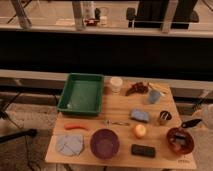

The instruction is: Place brush in red bowl

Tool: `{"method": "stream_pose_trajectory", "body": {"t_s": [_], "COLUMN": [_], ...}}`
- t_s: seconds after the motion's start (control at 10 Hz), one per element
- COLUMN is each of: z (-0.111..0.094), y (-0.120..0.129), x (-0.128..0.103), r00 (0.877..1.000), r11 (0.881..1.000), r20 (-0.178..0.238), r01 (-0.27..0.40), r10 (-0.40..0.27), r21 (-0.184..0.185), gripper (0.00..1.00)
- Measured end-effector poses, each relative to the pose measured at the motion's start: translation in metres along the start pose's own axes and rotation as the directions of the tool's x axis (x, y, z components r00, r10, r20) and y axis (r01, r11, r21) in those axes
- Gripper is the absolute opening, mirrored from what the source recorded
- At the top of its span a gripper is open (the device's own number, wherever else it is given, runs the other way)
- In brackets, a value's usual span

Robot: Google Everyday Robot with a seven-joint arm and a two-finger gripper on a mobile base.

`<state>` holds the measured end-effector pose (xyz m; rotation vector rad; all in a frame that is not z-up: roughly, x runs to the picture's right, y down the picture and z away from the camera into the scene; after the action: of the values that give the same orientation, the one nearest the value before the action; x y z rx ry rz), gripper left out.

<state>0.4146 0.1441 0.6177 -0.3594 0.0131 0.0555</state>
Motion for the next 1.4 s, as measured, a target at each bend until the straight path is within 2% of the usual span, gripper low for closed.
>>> {"method": "stream_pose_trajectory", "body": {"t_s": [0.6, 0.7, 0.9, 1.0, 1.2, 1.4], "z": [-0.01, -0.011, -0.012, -0.013, -0.014, -0.016], "y": [0.007, 0.009, 0.011, 0.01, 0.01, 0.008], "x": [0.002, 0.001, -0.002, -0.004, -0.006, -0.009], "r00": [1.0, 1.0, 1.0, 1.0, 1.0, 1.0], "r11": [1.0, 1.0, 1.0, 1.0, 1.0, 1.0], "r20": [0.001, -0.003, -0.006, -0.013, -0.016, -0.012], "r01": [0.007, 0.013, 0.023, 0.021, 0.025, 0.022], "r10": [-0.007, -0.013, -0.023, -0.021, -0.025, -0.022], "r21": [0.007, 0.003, -0.004, -0.007, -0.009, -0.011], "gripper": [0.0, 0.05, 0.22, 0.37, 0.53, 0.74]}}
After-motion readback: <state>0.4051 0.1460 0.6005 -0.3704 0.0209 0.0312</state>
